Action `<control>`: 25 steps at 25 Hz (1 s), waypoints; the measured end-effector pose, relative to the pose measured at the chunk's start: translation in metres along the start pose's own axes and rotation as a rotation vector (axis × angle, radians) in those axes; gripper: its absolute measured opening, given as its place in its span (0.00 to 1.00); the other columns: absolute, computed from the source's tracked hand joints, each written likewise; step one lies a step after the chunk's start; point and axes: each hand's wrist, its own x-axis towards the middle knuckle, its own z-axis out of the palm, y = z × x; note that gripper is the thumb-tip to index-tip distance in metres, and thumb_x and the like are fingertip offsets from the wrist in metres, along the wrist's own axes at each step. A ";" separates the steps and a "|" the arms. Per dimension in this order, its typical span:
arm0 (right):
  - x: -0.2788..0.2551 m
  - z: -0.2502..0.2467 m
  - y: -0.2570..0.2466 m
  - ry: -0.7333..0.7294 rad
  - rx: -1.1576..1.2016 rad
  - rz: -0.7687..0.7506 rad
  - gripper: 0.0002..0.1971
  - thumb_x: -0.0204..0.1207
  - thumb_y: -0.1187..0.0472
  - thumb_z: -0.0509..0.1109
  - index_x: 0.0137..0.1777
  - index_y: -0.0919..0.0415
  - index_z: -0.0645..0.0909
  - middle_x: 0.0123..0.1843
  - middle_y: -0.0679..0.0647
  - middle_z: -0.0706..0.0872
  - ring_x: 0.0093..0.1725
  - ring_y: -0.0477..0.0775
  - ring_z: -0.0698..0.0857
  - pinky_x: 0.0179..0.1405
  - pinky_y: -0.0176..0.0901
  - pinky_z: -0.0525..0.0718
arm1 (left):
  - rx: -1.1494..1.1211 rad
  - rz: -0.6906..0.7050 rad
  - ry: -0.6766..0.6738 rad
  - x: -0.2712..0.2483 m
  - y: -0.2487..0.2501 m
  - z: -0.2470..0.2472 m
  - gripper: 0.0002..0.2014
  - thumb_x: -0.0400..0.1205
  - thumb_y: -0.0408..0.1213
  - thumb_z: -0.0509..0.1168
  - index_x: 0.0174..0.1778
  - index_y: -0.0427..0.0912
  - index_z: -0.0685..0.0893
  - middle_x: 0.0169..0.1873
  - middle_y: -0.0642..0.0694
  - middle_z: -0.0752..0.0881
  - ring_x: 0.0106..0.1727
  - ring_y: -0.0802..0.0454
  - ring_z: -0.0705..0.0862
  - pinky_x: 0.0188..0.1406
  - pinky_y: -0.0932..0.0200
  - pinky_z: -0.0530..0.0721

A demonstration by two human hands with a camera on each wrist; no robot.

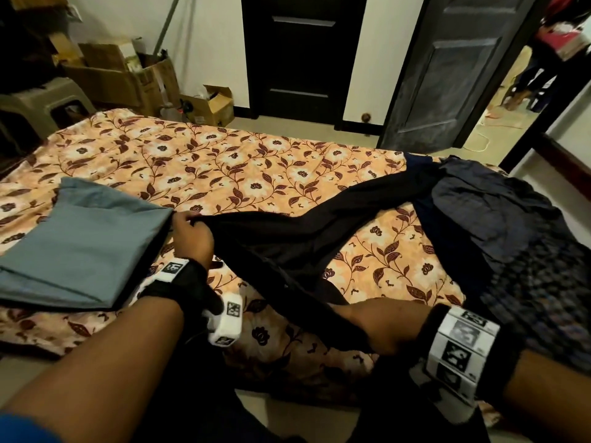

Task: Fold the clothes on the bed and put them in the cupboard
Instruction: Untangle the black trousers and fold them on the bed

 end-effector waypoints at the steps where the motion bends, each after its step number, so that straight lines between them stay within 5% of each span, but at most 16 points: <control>1: 0.002 0.004 -0.005 0.053 0.033 -0.043 0.29 0.82 0.51 0.62 0.81 0.45 0.56 0.66 0.58 0.81 0.62 0.62 0.81 0.61 0.51 0.80 | -0.159 -0.129 0.013 -0.004 -0.002 0.006 0.19 0.86 0.38 0.51 0.74 0.51 0.67 0.63 0.46 0.74 0.59 0.41 0.79 0.56 0.32 0.83; 3: 0.007 0.011 -0.011 0.127 0.076 -0.091 0.21 0.82 0.49 0.62 0.73 0.50 0.67 0.61 0.57 0.83 0.59 0.60 0.83 0.58 0.52 0.81 | -0.344 -0.338 -0.068 -0.007 -0.010 0.017 0.28 0.83 0.56 0.56 0.79 0.54 0.60 0.68 0.50 0.73 0.62 0.43 0.78 0.60 0.36 0.81; 5: 0.010 0.020 -0.011 0.123 0.046 -0.077 0.17 0.82 0.49 0.61 0.69 0.50 0.70 0.59 0.57 0.83 0.57 0.60 0.84 0.56 0.53 0.82 | -0.427 -0.477 -0.215 -0.011 -0.013 0.019 0.38 0.74 0.70 0.60 0.75 0.51 0.69 0.64 0.47 0.79 0.56 0.42 0.80 0.50 0.43 0.83; 8: 0.011 0.028 -0.010 0.182 -0.098 -0.057 0.29 0.82 0.52 0.60 0.80 0.41 0.54 0.55 0.60 0.84 0.53 0.64 0.85 0.51 0.53 0.84 | -0.494 -0.536 -0.331 -0.024 -0.019 0.025 0.26 0.77 0.67 0.60 0.59 0.51 0.82 0.56 0.43 0.83 0.52 0.43 0.79 0.44 0.47 0.80; 10: 0.010 0.027 -0.012 0.227 -0.146 -0.049 0.35 0.82 0.55 0.61 0.82 0.35 0.46 0.55 0.61 0.83 0.52 0.64 0.84 0.49 0.52 0.83 | -0.490 -0.475 -0.430 -0.036 -0.026 0.036 0.27 0.80 0.67 0.58 0.60 0.49 0.83 0.61 0.42 0.85 0.56 0.41 0.81 0.45 0.47 0.81; 12: 0.010 0.027 -0.016 0.297 -0.147 -0.048 0.30 0.82 0.53 0.61 0.81 0.36 0.55 0.58 0.58 0.84 0.54 0.62 0.84 0.51 0.51 0.84 | -0.428 -0.429 -0.557 -0.053 -0.030 0.045 0.32 0.79 0.70 0.56 0.65 0.48 0.82 0.60 0.42 0.86 0.60 0.41 0.82 0.49 0.46 0.81; 14: 0.012 0.026 -0.017 0.368 -0.064 -0.030 0.22 0.80 0.57 0.63 0.73 0.41 0.72 0.57 0.54 0.86 0.54 0.59 0.85 0.50 0.51 0.85 | -0.241 -0.316 -0.662 -0.068 -0.037 0.057 0.27 0.79 0.61 0.66 0.66 0.45 0.82 0.55 0.44 0.87 0.59 0.43 0.84 0.51 0.49 0.82; 16: 0.013 0.021 -0.011 0.475 0.065 0.034 0.18 0.75 0.65 0.63 0.61 0.49 0.82 0.54 0.54 0.86 0.52 0.59 0.85 0.49 0.53 0.85 | 0.149 0.054 -0.727 -0.077 -0.051 0.070 0.20 0.73 0.37 0.74 0.62 0.40 0.83 0.52 0.42 0.88 0.56 0.42 0.86 0.56 0.47 0.85; 19: 0.009 0.007 0.008 0.751 0.196 0.116 0.13 0.72 0.68 0.64 0.52 0.55 0.83 0.50 0.55 0.83 0.49 0.60 0.83 0.46 0.51 0.83 | 0.464 0.408 -0.784 -0.087 -0.070 0.084 0.23 0.71 0.27 0.71 0.62 0.42 0.83 0.55 0.40 0.87 0.58 0.42 0.85 0.63 0.45 0.82; 22: 0.005 0.007 0.020 0.782 0.109 0.232 0.08 0.74 0.65 0.67 0.50 0.54 0.84 0.53 0.53 0.79 0.49 0.59 0.81 0.40 0.45 0.77 | 0.650 0.403 -0.768 -0.089 -0.091 0.090 0.42 0.69 0.47 0.76 0.79 0.51 0.65 0.70 0.37 0.72 0.70 0.35 0.75 0.72 0.41 0.75; 25: 0.008 0.021 0.019 0.709 0.101 0.267 0.07 0.74 0.63 0.67 0.49 0.54 0.84 0.51 0.53 0.80 0.51 0.59 0.82 0.42 0.45 0.78 | 0.852 0.215 -0.771 -0.082 -0.117 0.097 0.45 0.73 0.49 0.74 0.82 0.52 0.55 0.72 0.32 0.69 0.71 0.27 0.73 0.70 0.38 0.75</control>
